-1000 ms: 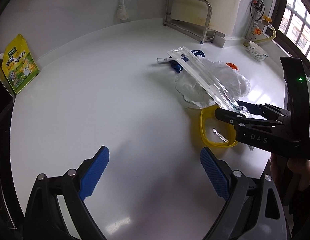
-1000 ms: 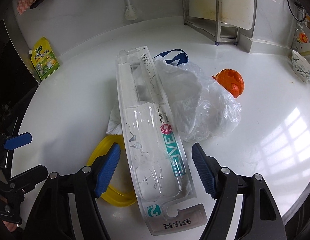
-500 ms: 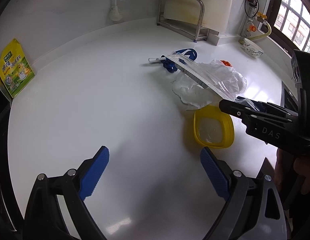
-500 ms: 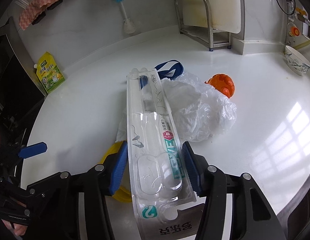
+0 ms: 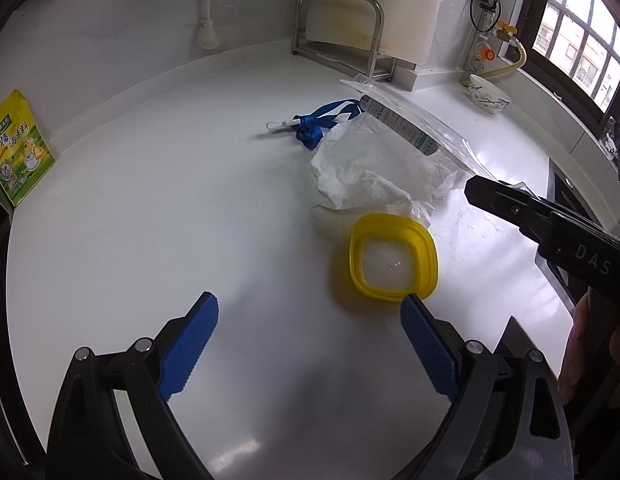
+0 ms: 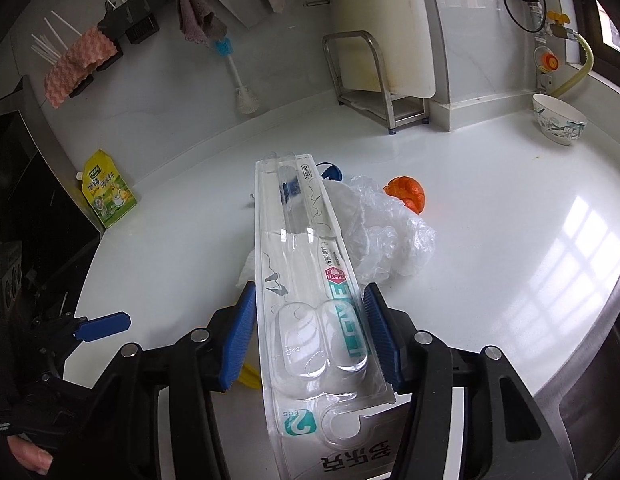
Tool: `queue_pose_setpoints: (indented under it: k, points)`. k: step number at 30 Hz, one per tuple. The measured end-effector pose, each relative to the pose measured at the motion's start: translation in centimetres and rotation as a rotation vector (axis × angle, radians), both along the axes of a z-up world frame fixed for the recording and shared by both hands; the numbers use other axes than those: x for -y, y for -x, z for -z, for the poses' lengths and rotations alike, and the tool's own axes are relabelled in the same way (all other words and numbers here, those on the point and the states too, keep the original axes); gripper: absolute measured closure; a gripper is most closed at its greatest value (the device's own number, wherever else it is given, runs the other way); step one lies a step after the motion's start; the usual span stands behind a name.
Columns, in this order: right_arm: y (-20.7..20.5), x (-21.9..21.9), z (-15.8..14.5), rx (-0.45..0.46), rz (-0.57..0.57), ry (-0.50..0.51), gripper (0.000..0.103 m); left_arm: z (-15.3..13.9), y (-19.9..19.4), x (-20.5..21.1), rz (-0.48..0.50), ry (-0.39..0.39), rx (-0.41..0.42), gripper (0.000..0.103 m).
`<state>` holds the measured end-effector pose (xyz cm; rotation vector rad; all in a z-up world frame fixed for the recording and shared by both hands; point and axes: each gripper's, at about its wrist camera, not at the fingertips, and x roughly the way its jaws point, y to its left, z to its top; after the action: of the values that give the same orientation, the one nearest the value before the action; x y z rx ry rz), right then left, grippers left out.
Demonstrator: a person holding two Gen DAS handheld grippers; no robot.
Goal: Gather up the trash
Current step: 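Grasp the yellow lid with the left tool while the right tool grasps the blister pack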
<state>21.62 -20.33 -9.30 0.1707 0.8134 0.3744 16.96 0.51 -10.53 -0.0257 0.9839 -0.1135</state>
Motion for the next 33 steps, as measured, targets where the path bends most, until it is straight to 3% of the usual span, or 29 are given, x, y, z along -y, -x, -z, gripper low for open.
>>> queue_pose_setpoints:
  k: [13,25,28,30,33]
  points:
    - [5.3,6.7,-0.3,0.003,0.23,0.009,0.051,2.2,-1.7,4.6,0.045,0.02,0.021,0.012]
    - [8.4,9.2,1.3,-0.029,0.318,-0.026,0.051,4.6,-3.3,7.1,0.054,-0.035,0.014,0.012]
    - [8.8,9.3,1.5,-0.034,0.327,-0.034,0.051,4.7,-3.4,7.3,0.044,-0.057,0.031,0.018]
    - [9.0,9.2,1.6,-0.036,0.331,-0.038,0.051,4.6,-3.3,7.5,0.042,-0.073,0.045,0.032]
    - [9.3,9.0,1.7,-0.038,0.331,-0.039,0.051,4.4,-3.4,7.4,0.04,-0.064,0.046,0.035]
